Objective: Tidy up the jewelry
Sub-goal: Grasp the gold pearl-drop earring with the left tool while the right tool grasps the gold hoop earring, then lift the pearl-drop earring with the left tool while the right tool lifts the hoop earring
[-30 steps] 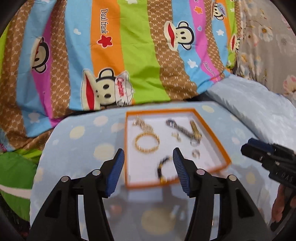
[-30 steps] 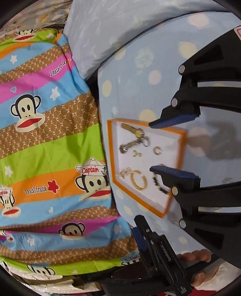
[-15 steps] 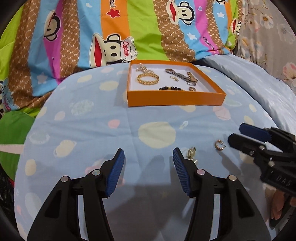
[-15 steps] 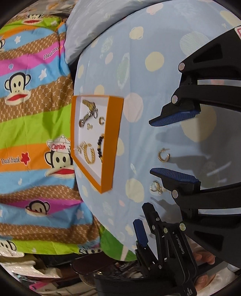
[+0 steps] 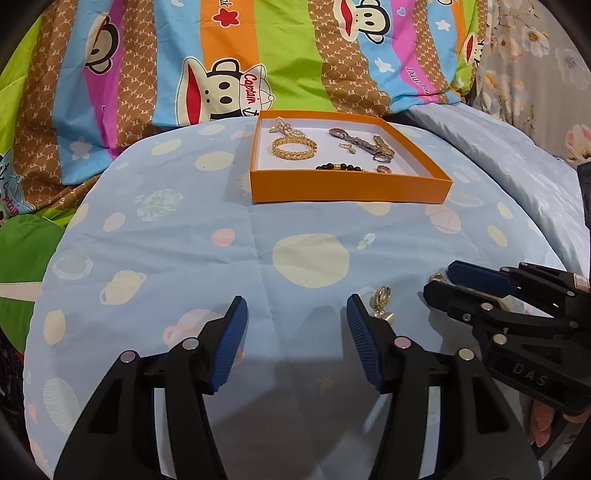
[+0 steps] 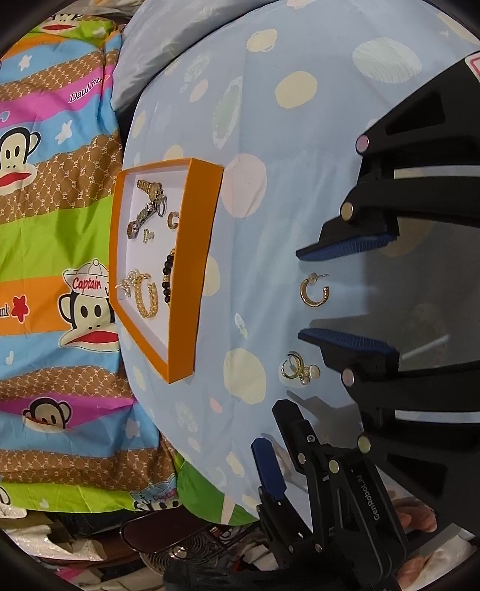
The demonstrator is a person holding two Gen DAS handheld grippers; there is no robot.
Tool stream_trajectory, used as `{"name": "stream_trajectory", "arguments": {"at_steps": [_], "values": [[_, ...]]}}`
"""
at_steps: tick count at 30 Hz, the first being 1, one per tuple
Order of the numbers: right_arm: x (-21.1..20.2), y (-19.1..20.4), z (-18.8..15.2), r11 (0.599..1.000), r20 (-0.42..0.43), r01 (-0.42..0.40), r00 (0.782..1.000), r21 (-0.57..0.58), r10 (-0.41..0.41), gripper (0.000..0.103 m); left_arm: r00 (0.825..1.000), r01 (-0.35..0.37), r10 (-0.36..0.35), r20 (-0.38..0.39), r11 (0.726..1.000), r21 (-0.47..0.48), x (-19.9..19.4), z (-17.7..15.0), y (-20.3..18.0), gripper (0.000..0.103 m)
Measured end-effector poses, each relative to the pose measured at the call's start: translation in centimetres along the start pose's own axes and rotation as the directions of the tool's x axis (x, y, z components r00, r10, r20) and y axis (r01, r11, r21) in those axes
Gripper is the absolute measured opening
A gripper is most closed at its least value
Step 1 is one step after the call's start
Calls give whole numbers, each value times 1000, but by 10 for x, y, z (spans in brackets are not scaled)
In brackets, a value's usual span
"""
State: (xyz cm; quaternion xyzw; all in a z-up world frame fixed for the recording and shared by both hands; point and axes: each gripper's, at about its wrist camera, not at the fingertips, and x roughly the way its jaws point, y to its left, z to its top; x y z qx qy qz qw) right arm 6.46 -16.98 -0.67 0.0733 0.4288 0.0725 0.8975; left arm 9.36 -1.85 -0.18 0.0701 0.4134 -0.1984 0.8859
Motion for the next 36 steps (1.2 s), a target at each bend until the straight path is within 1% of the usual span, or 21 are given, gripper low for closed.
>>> {"name": "stream_trajectory", "arguments": {"at_steps": [2, 4, 6, 7, 8, 10, 15, 20, 23, 24, 26, 27, 30, 33, 35, 36], "values": [[1, 2, 0, 1000, -2, 12, 1000, -8, -12, 21, 1000, 0, 0, 0, 1000, 4, 0, 0, -1, 54], [1, 2, 1, 1000, -5, 15, 1000, -9, -15, 18, 1000, 4, -4, -2, 1000, 5, 0, 1, -1, 54], [1, 2, 1, 1000, -3, 14, 1000, -7, -14, 18, 1000, 12, -12, -1, 1000, 9, 0, 0, -2, 57], [1, 2, 0, 1000, -2, 14, 1000, -6, -14, 17, 1000, 15, -15, 1, 1000, 12, -1, 0, -4, 61], [0, 1, 0, 1000, 1, 14, 1000, -2, -14, 17, 1000, 19, -19, 4, 1000, 17, -2, 0, -5, 63], [-2, -1, 0, 1000, 7, 17, 1000, 7, -17, 17, 1000, 30, -30, 10, 999, 27, -3, -1, -7, 65], [-4, -10, 0, 999, 14, 26, 1000, 41, -26, 17, 998, 55, -55, -7, 998, 35, 0, 0, -13, 66], [-5, -11, 0, 998, 23, 35, 999, 46, -36, 17, 996, 86, -85, -25, 996, 34, 7, 3, -23, 66], [-6, -13, 0, 997, 26, 45, 999, 55, -46, 17, 996, 89, -88, -28, 995, 43, 10, 4, -30, 64], [-6, -14, 0, 997, 26, 42, 999, 63, -44, 17, 995, 94, -93, -33, 995, 40, 11, 5, -31, 63], [-7, -16, 0, 997, 28, 41, 999, 70, -43, 17, 994, 105, -104, -41, 994, 34, 13, 6, -32, 57], [-7, -16, 0, 997, 29, 42, 999, 70, -45, 17, 993, 108, -106, -41, 994, 33, 14, 6, -32, 53], [-8, -17, 0, 997, 30, 43, 999, 71, -45, 17, 992, 121, -120, -40, 992, 35, 14, 6, -32, 43], [-8, -18, 1, 996, 29, 43, 999, 78, -45, 17, 991, 130, -128, -41, 991, 34, 14, 6, -32, 31], [-7, -19, 1, 996, 28, 42, 999, 81, -45, 17, 990, 134, -133, -40, 990, 34, 14, 6, -32, 30], [-7, -19, 1, 996, 28, 41, 999, 81, -44, 17, 990, 139, -137, -39, 990, 38, 14, 6, -33, 26]]}}
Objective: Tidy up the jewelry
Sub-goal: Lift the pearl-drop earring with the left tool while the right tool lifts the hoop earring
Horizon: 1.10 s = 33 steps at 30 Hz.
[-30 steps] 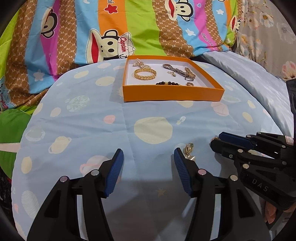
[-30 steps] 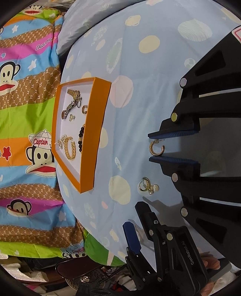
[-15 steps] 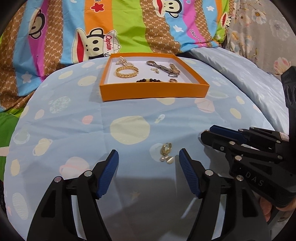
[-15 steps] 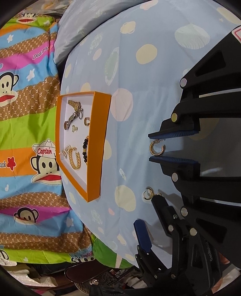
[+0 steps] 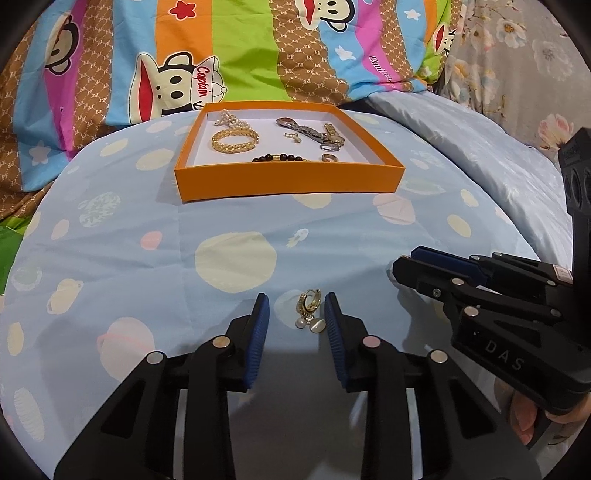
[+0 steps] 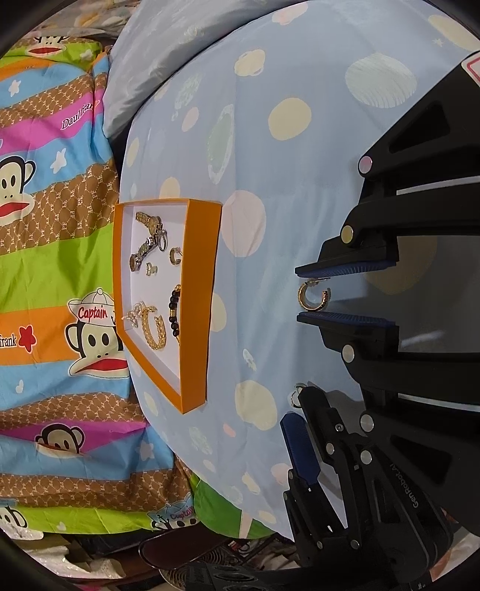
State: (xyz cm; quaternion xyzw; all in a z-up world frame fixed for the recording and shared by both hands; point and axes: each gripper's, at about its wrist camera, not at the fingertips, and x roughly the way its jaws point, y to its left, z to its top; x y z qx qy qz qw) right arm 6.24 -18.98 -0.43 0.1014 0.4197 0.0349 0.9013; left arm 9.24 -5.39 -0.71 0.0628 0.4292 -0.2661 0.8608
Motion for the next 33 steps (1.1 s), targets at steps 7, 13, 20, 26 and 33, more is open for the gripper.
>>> {"name": "stream_trajectory", "arguments": {"at_steps": [7, 13, 20, 26, 33], "values": [[0, 0, 0, 1000, -1, 0, 1000, 0, 0, 17, 1000, 13, -13, 0, 1000, 27, -1, -1, -5, 9], [1, 1, -1, 1000, -2, -1, 1000, -1, 1, 17, 1000, 17, -17, 12, 999, 46, -3, -2, -9, 5], [2, 2, -2, 1000, -2, -3, 1000, 1, 3, 17, 1000, 14, -16, 22, 999, 47, -4, -2, -9, 5], [2, 2, -2, 1000, -2, -4, 1000, 1, 4, 17, 1000, 13, -14, 26, 999, 43, -5, -2, -8, 5], [1, 1, -2, 1000, -1, -5, 1000, 2, 5, 17, 999, 12, -12, 32, 1000, 27, -8, -2, -5, 5]]}}
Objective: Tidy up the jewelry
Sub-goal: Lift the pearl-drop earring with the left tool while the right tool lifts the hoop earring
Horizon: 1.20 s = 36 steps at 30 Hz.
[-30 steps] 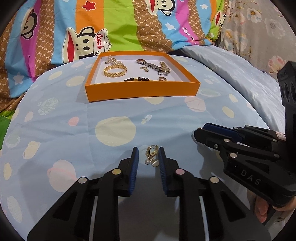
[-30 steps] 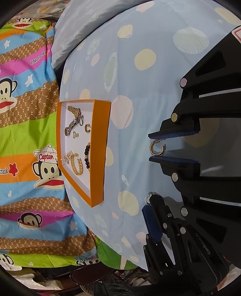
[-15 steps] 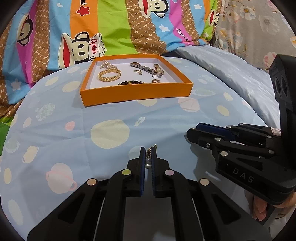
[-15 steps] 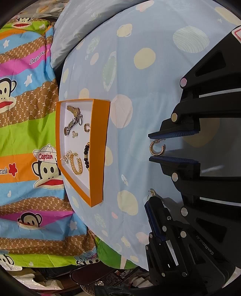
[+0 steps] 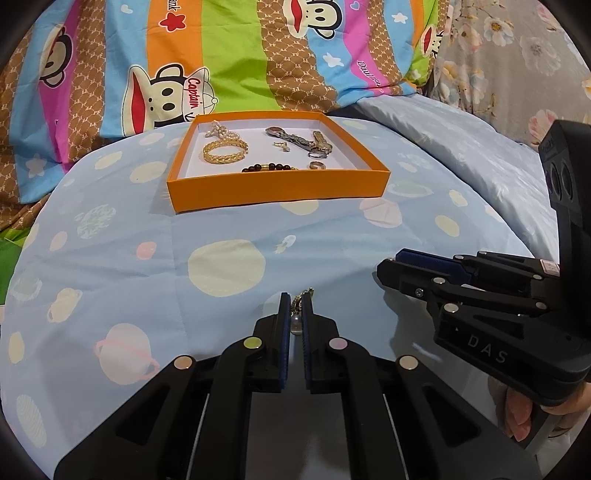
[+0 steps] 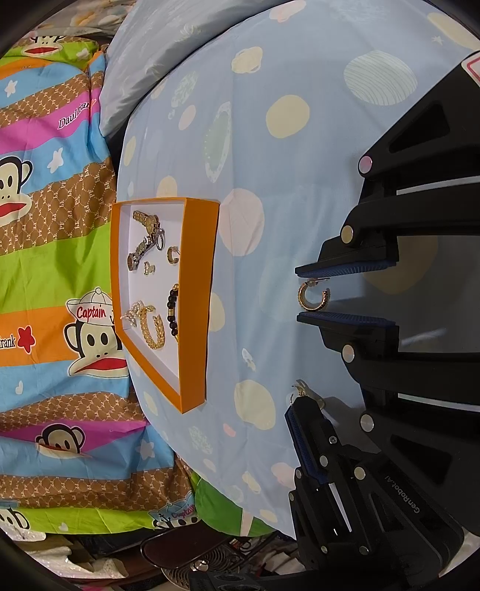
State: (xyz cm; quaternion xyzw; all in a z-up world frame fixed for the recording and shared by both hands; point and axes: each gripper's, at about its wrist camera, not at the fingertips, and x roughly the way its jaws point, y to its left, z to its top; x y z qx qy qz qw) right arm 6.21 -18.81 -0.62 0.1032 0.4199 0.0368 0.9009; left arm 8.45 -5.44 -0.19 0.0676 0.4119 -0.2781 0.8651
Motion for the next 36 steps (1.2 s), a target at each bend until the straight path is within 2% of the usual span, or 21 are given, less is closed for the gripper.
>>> {"name": "stream_trajectory", "arguments": {"at_steps": [15, 36], "values": [[4, 2, -1, 1000, -23, -16, 1000, -10, 16, 19, 1000, -17, 16, -10, 999, -51, -1, -2, 16, 5], [2, 1, -1, 1000, -5, -8, 1000, -4, 8, 18, 1000, -21, 21, -9, 999, -26, 0, -1, 10, 4]]}}
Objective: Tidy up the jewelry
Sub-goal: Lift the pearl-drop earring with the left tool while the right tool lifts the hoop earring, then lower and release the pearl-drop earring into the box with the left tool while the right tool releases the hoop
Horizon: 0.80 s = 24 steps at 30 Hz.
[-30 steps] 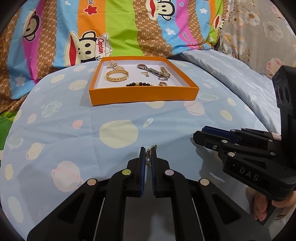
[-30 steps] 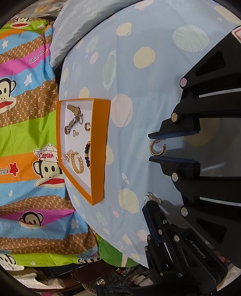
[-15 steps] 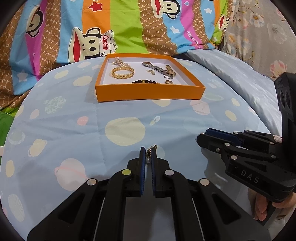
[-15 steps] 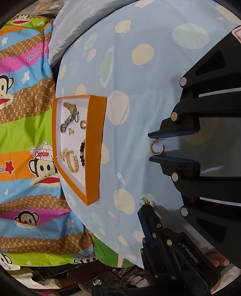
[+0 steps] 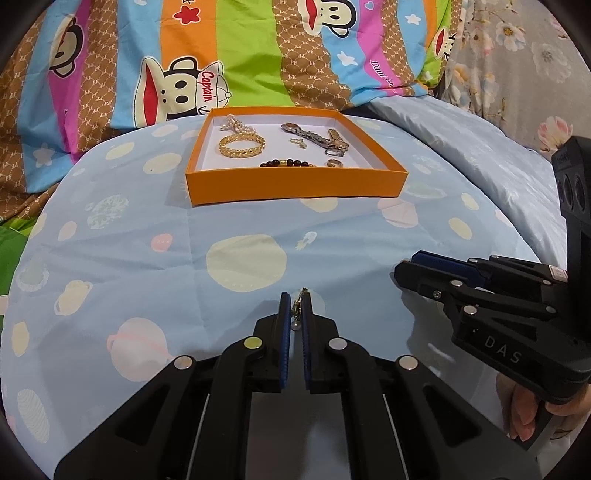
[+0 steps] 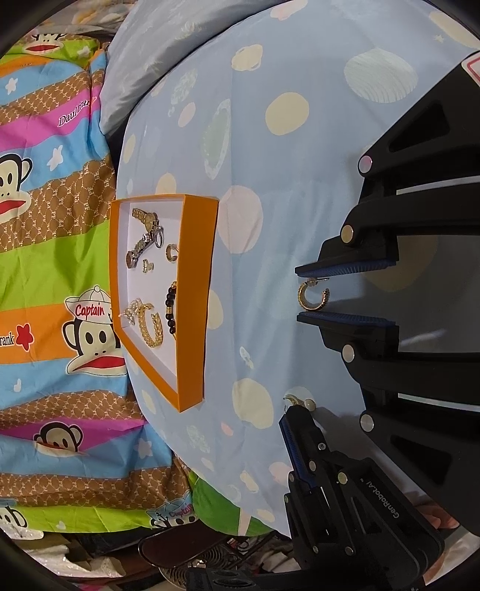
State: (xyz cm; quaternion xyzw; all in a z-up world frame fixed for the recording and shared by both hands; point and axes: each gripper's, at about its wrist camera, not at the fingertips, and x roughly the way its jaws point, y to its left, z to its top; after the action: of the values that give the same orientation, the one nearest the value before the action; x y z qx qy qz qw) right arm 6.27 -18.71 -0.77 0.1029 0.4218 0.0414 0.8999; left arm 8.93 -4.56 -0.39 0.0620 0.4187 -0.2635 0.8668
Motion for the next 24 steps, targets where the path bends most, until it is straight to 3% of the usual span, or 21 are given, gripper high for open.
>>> {"name": "stream_trajectory", "arguments": {"at_steps": [12, 19, 24], "values": [[-13, 6, -5, 999, 0, -42, 999, -17, 42, 18, 1000, 4, -4, 24, 1000, 8, -17, 0, 1, 4], [-22, 0, -2, 999, -2, -37, 999, -19, 37, 18, 998, -8, 7, 66, 1000, 15, -46, 16, 19, 4], [-41, -8, 16, 999, 48, -42, 998, -10, 42, 18, 993, -34, 32, 117, 999, 13, -67, 36, 32, 4]]}}
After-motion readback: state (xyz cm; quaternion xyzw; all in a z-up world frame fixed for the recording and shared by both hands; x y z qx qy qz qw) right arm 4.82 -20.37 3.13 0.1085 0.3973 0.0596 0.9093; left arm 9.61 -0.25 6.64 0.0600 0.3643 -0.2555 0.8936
